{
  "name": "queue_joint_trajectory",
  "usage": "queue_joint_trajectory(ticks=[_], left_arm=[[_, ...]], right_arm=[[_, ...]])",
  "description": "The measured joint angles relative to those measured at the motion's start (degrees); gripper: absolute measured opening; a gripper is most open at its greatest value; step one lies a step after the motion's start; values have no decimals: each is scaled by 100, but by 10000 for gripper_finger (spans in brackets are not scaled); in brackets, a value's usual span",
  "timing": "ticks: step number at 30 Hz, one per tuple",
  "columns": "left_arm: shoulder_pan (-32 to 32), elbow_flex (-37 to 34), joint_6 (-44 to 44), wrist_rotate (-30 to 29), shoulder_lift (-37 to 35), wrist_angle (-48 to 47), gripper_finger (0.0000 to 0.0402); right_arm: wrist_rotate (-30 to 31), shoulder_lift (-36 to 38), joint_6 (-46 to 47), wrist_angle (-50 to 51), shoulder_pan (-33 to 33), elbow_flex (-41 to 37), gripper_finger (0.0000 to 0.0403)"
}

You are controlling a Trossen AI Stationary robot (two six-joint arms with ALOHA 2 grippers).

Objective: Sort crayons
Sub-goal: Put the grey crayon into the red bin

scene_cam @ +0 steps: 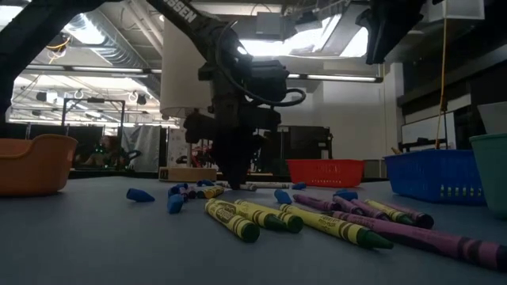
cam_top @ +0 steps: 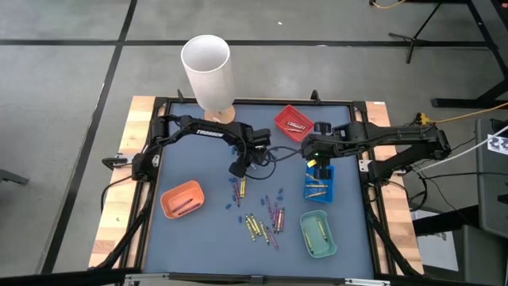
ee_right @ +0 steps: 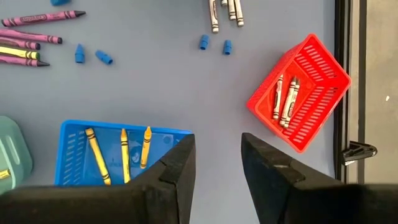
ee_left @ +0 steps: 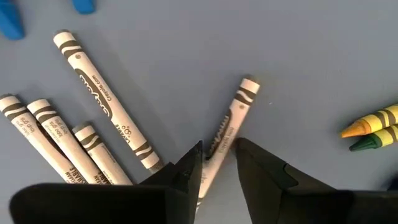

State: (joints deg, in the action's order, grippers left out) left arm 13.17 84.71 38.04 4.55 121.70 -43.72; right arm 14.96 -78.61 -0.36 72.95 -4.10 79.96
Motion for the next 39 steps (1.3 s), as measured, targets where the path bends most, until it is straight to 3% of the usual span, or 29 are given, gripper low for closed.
queue_joint_trajectory(ticks=[8, 14, 23, 31, 39], left_arm=[[-11, -13, -223, -8, 16, -17, 35], [-41, -13, -595, 49, 20, 64, 6], [-243, 415, -1366, 27, 90, 63, 6], [-375, 1391, -1407, 68, 76, 212, 6], [-206, 1941, -1392, -509, 68, 1776, 6]], right_arm=[[-303, 69, 159, 280, -2, -40, 127], [-317, 752, 540, 60, -4, -698, 127], [-310, 1967, 798, -1578, 0, -2271, 127], [-304, 2092, 782, -2628, 0, -3196, 127], [-304, 2028, 779, -3134, 0, -3666, 127]])
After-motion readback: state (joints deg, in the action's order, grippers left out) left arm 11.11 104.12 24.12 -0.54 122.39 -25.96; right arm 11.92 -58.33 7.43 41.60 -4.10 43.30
